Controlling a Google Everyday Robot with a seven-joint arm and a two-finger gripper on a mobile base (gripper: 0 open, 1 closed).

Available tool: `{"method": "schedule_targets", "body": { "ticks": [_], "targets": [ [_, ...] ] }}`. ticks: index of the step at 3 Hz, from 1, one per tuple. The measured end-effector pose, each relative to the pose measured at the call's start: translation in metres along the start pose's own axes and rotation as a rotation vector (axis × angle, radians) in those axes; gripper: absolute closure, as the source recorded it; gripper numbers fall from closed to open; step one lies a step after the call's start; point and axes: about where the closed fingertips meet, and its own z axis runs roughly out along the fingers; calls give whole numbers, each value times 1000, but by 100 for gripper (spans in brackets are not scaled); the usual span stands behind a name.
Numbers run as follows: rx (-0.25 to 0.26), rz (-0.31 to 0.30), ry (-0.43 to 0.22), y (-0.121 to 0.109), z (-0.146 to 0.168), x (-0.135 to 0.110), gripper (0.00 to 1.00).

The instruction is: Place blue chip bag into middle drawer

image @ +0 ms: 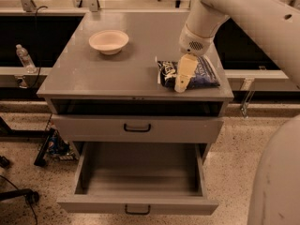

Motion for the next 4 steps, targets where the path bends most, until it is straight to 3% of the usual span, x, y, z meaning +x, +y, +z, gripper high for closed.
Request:
{"method": "schedule_targets", "body": {
  "ticks": [2, 3, 4],
  "targets": [
    [-39, -12, -3, 1, 18, 1, 46],
    [-28, -33, -30, 2, 8, -4, 69],
    [4, -99, -94, 19, -23, -20, 92]
  ]
}}
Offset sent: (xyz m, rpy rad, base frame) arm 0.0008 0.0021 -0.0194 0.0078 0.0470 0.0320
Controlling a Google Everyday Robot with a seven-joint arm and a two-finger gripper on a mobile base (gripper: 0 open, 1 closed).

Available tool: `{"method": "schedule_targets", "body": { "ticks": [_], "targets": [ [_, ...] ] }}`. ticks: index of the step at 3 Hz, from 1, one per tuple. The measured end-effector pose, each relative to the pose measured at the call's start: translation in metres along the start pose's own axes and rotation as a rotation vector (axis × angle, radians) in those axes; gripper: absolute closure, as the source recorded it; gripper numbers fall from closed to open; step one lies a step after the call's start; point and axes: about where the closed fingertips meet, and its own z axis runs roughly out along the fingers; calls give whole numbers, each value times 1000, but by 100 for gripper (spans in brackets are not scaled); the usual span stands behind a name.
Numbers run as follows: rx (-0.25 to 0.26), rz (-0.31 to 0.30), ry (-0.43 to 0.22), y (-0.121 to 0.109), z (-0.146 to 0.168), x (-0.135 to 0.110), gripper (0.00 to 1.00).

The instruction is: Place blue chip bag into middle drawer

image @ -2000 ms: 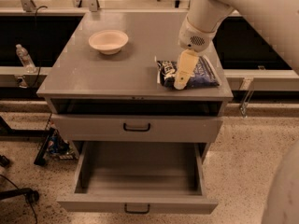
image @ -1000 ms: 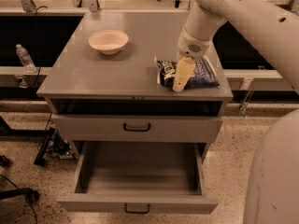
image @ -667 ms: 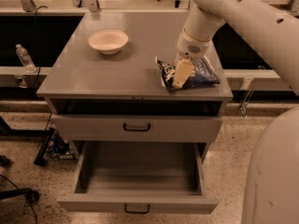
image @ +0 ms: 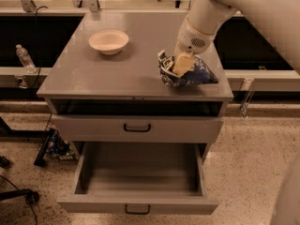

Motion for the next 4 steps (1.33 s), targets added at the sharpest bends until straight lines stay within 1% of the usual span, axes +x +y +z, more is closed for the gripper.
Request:
{"method": "schedule_targets", "body": {
  "ticks": [1, 2, 3, 4],
  "targets": [
    [0, -51, -75, 34, -33, -22, 100],
    [-61, -55, -153, 77, -51, -29, 100],
    [-76, -52, -181, 86, -55, -33, 100],
    [-76, -52, -180, 86, -55, -33, 100]
  ]
}}
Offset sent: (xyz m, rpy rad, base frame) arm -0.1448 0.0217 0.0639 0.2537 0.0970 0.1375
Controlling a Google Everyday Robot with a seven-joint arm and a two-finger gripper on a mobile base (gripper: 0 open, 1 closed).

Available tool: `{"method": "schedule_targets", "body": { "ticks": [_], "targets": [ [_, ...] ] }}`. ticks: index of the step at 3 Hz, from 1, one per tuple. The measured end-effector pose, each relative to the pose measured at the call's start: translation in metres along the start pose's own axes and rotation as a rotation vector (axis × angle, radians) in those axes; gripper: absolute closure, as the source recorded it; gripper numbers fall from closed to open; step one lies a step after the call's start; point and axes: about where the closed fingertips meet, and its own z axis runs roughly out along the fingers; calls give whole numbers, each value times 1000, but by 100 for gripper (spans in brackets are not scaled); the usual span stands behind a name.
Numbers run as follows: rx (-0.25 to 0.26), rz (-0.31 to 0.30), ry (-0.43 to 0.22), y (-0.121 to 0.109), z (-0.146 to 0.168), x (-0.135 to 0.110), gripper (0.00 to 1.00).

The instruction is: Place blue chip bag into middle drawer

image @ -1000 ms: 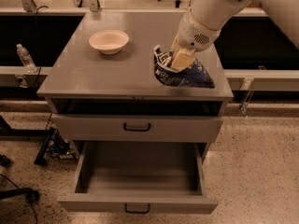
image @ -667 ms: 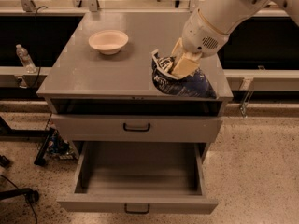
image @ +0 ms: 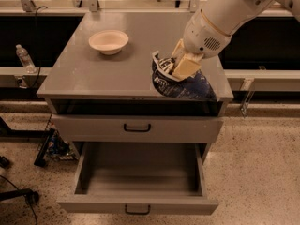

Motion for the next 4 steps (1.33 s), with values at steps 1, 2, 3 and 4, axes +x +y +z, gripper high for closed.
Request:
{"method": "schedule_targets", "body": {
  "ticks": [1, 2, 3, 4],
  "targets": [
    [-42, -13, 1, 16, 18, -5, 100],
    [-93, -40, -2, 47, 48, -17, 100],
    [-101, -57, 28, 69, 74, -21, 100],
    [-107, -38, 60, 94, 124, -8, 100]
  ]
}}
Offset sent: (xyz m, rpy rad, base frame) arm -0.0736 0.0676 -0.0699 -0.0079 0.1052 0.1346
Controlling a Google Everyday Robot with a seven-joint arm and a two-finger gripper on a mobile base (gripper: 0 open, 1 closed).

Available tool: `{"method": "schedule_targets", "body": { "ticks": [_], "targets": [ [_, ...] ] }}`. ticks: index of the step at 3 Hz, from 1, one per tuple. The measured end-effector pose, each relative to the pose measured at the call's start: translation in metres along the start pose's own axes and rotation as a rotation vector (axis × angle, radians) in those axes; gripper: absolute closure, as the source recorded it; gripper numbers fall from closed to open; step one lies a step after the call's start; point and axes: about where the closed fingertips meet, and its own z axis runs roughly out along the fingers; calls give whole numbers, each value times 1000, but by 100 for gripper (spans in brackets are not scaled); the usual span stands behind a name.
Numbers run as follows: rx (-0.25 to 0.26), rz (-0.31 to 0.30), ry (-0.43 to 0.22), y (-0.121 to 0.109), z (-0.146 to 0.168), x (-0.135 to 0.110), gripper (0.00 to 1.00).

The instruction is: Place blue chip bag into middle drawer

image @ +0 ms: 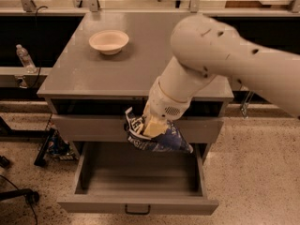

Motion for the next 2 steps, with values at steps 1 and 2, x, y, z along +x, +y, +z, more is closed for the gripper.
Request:
{"method": "schedule_targets", "body": {
  "ticks": [1, 2],
  "targets": [
    [-2, 20, 11, 6, 31, 8, 100],
    [1, 44, 10, 11, 67, 22, 100]
  ]
}}
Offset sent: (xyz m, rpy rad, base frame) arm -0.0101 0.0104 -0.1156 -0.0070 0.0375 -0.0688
